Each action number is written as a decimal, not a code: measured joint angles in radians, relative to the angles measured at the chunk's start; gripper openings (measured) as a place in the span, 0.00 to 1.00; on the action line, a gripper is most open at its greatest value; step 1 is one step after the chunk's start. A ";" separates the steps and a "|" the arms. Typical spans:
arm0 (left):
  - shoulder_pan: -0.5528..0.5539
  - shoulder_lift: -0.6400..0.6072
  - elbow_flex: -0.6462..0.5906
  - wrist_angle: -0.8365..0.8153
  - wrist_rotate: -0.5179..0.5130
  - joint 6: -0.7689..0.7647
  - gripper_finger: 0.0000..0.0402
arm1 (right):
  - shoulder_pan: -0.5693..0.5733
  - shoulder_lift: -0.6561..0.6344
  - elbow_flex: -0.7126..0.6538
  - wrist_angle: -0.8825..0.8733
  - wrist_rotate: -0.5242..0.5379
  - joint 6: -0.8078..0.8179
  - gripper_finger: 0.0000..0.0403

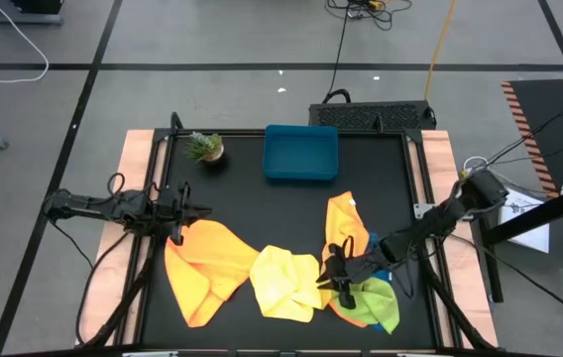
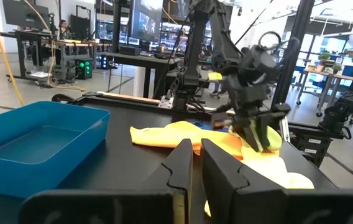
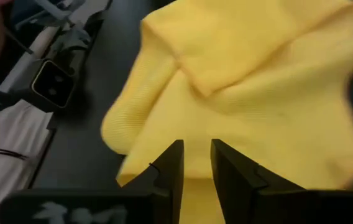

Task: Fold microfiber towels
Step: Fold the yellow microfiber cloth

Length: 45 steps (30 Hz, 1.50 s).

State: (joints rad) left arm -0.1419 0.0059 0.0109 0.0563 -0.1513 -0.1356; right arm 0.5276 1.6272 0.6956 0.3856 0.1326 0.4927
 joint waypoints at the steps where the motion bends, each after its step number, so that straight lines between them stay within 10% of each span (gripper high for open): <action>1: 0.000 0.000 0.000 0.000 0.000 0.000 0.09 | 0.005 0.024 0.019 0.008 -0.001 0.000 0.19; 14: 0.000 0.000 0.000 0.001 0.000 -0.028 0.09 | -0.038 0.140 0.235 -0.351 -0.002 -0.011 0.18; 35: 0.000 0.000 0.000 0.011 -0.007 -0.004 0.09 | -0.029 -0.024 0.235 -0.372 0.043 -0.058 0.00; 45: 0.000 0.000 0.000 0.008 -0.007 -0.018 0.09 | 0.053 0.026 0.235 -0.214 -0.054 -0.041 0.25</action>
State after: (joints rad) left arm -0.1420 0.0063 0.0108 0.0640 -0.1581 -0.1536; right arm 0.5808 1.6533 0.9306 0.1712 0.0784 0.4519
